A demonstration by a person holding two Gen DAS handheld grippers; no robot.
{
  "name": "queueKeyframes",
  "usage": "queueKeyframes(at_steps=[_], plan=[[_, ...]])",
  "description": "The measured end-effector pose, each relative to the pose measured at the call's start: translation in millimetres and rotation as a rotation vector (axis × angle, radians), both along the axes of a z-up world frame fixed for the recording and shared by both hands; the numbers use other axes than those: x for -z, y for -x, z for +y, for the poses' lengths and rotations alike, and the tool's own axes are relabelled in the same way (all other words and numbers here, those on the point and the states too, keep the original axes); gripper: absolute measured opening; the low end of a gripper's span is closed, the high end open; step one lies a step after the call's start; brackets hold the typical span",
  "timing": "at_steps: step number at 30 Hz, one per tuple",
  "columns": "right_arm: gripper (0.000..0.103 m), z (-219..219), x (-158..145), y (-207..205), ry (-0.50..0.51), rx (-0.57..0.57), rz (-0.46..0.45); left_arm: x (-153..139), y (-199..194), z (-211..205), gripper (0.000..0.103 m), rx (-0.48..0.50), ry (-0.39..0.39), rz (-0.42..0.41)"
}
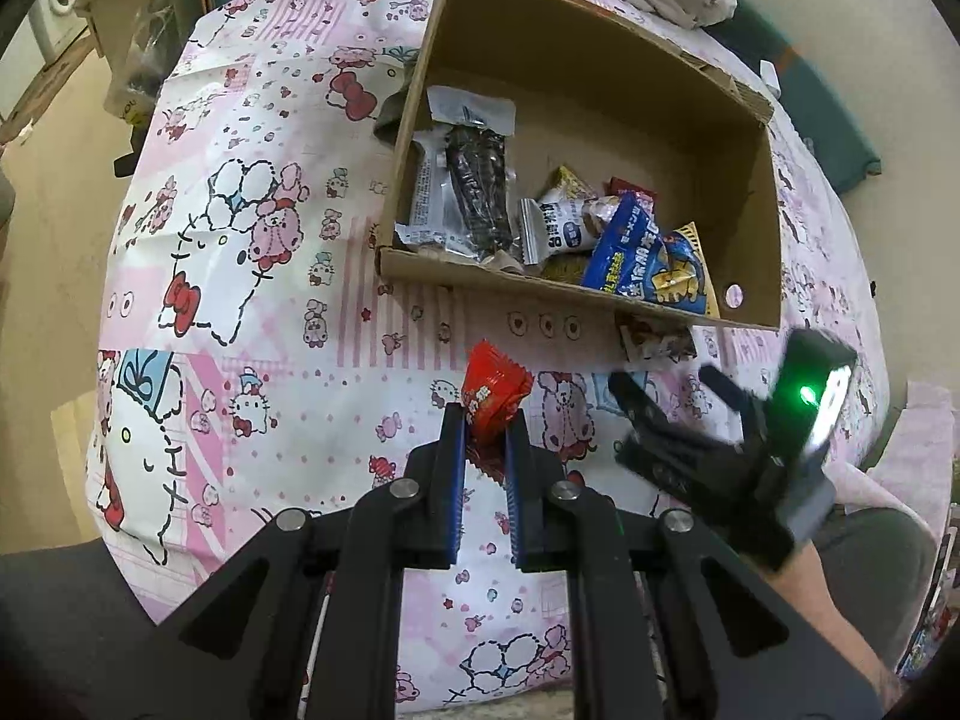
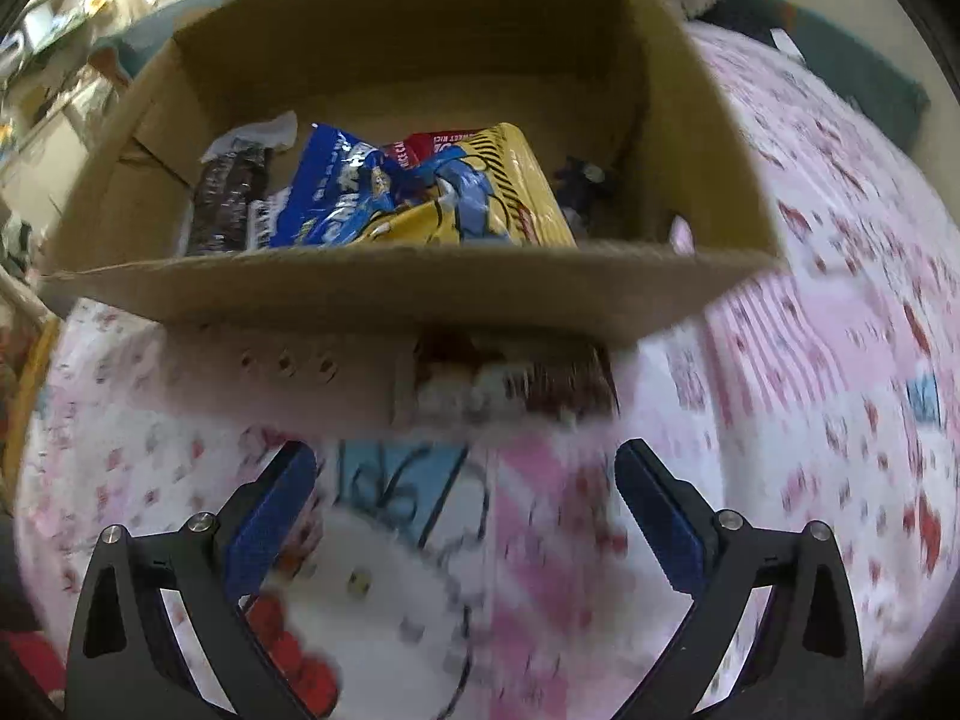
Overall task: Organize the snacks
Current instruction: 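Grasp the chocolate bar with the right tool while the left tool holds the red candy, then carry both snacks over the box and open both tools to drop them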
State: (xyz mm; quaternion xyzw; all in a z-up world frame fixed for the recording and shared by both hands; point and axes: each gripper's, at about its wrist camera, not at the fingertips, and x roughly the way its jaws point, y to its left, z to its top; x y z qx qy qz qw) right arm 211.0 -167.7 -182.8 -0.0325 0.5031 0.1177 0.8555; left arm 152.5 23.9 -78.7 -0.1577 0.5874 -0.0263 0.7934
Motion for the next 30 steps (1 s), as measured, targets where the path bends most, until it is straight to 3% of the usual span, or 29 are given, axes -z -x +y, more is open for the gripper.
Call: queueKeyframes(at_steps=[5,8,11,14,20,24,30], plan=[[0.101,-2.0,11.1,-15.3,0.028,-0.003,-0.026,3.7,-0.4,1.4,0.009,-0.008,-0.004,0.007],[0.092,-9.1,14.6,-21.3,0.024,0.019,-0.022,4.9,-0.4,1.2,0.009,-0.010,-0.005,0.008],[0.080,-14.3,13.0,-27.4,0.034,0.027,-0.026,6.0,-0.7,0.6,0.009,-0.008,-0.010,0.009],[0.058,-20.8,13.1,-33.8,0.035,0.023,-0.027,7.8,-1.2,-1.1,0.009,-0.002,-0.019,0.013],[0.027,-16.2,-0.2,-24.0,0.022,0.022,-0.011,10.3,-1.4,-1.8,0.009,-0.001,-0.036,0.016],[0.020,-26.6,-7.1,-14.6,0.013,0.032,0.021,11.5,-2.2,-0.4,0.009,-0.009,-0.046,0.018],[0.018,-29.6,-17.4,9.0,-0.017,0.030,0.077,10.8,-2.8,1.1,0.009,-0.017,-0.063,0.009]])
